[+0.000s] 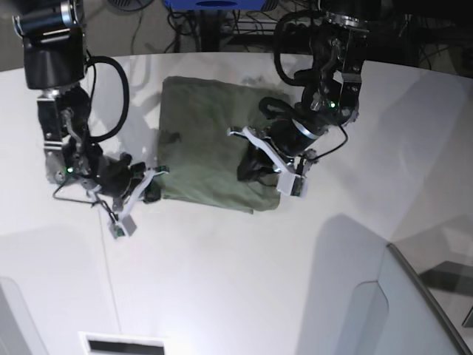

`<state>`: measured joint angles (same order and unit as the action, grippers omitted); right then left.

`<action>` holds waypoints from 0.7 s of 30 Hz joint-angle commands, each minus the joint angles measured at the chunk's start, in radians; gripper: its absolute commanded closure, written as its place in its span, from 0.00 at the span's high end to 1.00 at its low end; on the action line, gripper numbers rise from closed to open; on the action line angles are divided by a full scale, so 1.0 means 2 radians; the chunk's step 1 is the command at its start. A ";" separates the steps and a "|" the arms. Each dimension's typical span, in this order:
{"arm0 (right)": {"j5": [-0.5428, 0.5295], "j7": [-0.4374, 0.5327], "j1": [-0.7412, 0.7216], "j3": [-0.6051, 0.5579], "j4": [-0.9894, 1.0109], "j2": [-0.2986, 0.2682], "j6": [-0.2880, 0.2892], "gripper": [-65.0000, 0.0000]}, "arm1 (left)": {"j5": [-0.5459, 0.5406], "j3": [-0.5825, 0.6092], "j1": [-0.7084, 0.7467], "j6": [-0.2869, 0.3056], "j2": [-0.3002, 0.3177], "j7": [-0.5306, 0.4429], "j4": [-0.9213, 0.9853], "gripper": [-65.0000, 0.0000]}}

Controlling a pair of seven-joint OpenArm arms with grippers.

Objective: Layout the t-shirt on the table in an organized manner, then fold the t-shirt properly
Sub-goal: 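Grasp the shirt corners with both grippers and lift slightly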

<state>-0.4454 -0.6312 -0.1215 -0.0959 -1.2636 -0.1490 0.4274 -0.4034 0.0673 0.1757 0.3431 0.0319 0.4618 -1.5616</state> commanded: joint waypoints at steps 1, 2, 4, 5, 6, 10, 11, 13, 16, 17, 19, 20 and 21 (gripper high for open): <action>-0.006 -0.004 -0.006 0.000 -0.037 -0.007 0.003 0.00 | -0.004 0.005 0.009 0.004 -0.001 0.006 -0.017 0.00; -0.006 -0.023 0.000 0.002 -0.061 -0.009 0.003 0.00 | -0.004 0.017 0.016 0.004 -0.001 0.010 -0.027 0.00; -0.005 -0.058 0.002 -0.002 -0.087 -0.016 0.003 0.00 | -0.004 0.040 0.031 0.004 0.001 0.011 -0.035 0.00; -0.003 -0.068 0.002 -0.003 -0.089 -0.017 0.003 0.00 | -0.002 0.049 0.039 0.004 0.001 0.010 -0.036 0.00; -0.002 -0.069 0.000 -0.003 -0.088 -0.017 0.003 0.00 | -0.001 0.054 0.045 0.004 0.001 0.010 -0.034 0.00; -0.002 -0.068 -0.027 -0.005 -0.046 -0.017 0.003 0.00 | -0.001 0.058 0.081 0.004 0.002 0.010 -0.035 0.00; -0.002 -0.068 -0.039 -0.007 -0.029 -0.017 0.004 0.00 | -0.001 0.056 0.089 0.004 0.002 0.010 -0.037 0.00; -0.002 -0.068 -0.065 -0.029 0.005 -0.019 0.011 0.00 | 0.000 0.055 0.105 0.004 0.013 0.010 -0.037 0.00; -0.002 -0.068 -0.092 -0.063 0.034 -0.019 0.034 0.00 | 0.000 0.056 0.125 0.003 0.026 0.010 -0.037 0.00; -0.002 -0.068 -0.100 -0.071 0.041 -0.019 0.035 0.00 | 0.000 0.054 0.130 0.003 0.028 0.010 -0.036 0.00; -0.002 -0.055 -0.118 -0.087 0.066 -0.018 0.035 0.00 | 0.000 0.051 0.130 -0.005 0.037 0.008 -0.032 0.00; -0.002 -0.045 -0.125 -0.096 0.085 -0.017 0.035 0.00 | 0.000 0.047 0.130 -0.017 0.038 0.008 -0.028 0.00; -0.002 -0.037 -0.134 -0.105 0.109 -0.016 0.035 0.00 | 0.000 0.043 0.129 -0.028 0.038 0.007 -0.024 0.00</action>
<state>-0.4423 -0.7162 -0.3592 -0.3099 -1.0313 -0.1761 0.4957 -0.3943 0.1547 0.4339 0.2733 0.1070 0.4969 -1.5970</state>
